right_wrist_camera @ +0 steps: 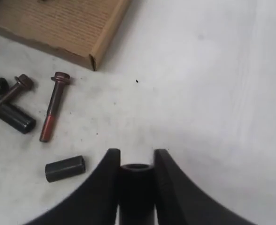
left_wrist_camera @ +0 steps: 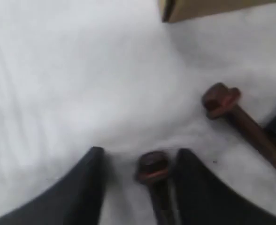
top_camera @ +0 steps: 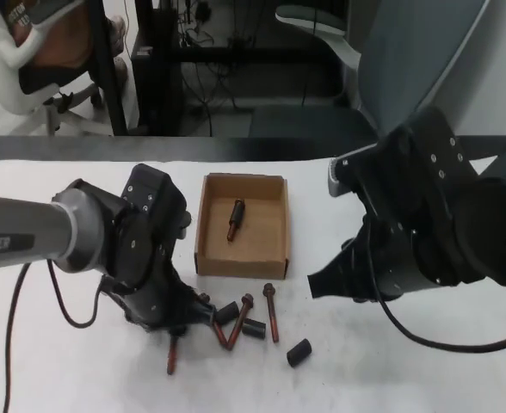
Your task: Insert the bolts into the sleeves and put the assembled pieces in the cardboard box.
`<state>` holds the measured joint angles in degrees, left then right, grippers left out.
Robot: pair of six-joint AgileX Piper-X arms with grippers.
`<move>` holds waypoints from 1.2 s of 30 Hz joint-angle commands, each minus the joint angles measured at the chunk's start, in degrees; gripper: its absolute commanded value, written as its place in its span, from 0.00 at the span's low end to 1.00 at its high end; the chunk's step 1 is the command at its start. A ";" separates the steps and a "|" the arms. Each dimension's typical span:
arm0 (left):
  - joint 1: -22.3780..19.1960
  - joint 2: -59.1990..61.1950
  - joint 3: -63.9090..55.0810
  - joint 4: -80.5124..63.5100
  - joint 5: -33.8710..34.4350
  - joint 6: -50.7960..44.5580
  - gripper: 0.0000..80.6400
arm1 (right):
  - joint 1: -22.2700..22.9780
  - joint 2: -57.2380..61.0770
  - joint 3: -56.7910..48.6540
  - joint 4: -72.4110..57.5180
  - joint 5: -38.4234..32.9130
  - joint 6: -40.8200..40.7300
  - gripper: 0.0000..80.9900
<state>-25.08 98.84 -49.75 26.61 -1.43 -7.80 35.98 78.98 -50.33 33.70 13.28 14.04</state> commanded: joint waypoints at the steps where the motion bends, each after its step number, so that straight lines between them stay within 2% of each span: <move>1: -0.21 2.62 0.79 2.08 2.58 -0.77 0.01 | 0.20 -1.51 1.03 0.22 -1.21 -0.40 0.01; 6: -0.21 1.75 0.88 1.46 3.57 -0.57 0.02 | 2.31 -7.40 5.38 -5.13 -1.21 -3.09 0.01; 8: -0.21 -0.13 1.35 -0.96 8.00 -0.94 0.02 | 3.48 -10.93 8.06 -8.50 -1.10 -4.28 0.01; 11: -0.21 -5.85 4.39 -9.38 18.17 -3.02 0.02 | 4.82 -17.30 13.28 -14.84 -1.13 -4.27 0.01; 14: -0.61 -13.67 8.80 -17.48 23.67 -3.24 0.02 | 6.71 -23.52 20.22 -22.01 -1.23 -4.27 0.01; 16: -1.64 -19.53 12.16 -23.35 24.87 -1.04 0.02 | 8.70 -27.62 25.25 -27.91 -3.72 -5.63 0.01; 19: -5.32 -29.06 17.46 -34.08 27.27 5.63 0.02 | 12.39 -31.53 31.97 -37.14 -10.64 -7.44 0.01; 22: -9.91 -37.66 21.46 -41.33 25.19 6.57 0.02 | 16.59 -32.60 36.91 -45.39 -12.50 -7.14 0.01; 26: -15.21 -43.46 23.50 -42.31 16.38 6.57 0.02 | 21.68 -32.44 39.15 -51.25 -10.66 -7.49 0.01; 28: -16.96 -43.99 23.64 -42.31 14.14 6.57 0.02 | 23.89 -32.03 38.99 -52.09 -10.36 -11.16 0.01; 30: -18.33 -43.83 23.64 -43.49 12.88 6.57 0.02 | 25.40 -31.29 39.00 -53.21 -9.33 -14.74 0.01; 32: -19.45 -43.60 23.64 -45.20 12.31 6.73 0.02 | 26.67 -30.46 39.00 -54.23 -5.28 -18.07 0.01; 36: -21.33 -43.59 23.64 -49.08 9.88 6.72 0.02 | 27.14 -28.44 39.00 -60.86 -0.36 -20.04 0.01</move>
<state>-45.43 55.49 -25.92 -19.03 10.23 -1.24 62.86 49.65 -11.23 -21.97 10.07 -4.36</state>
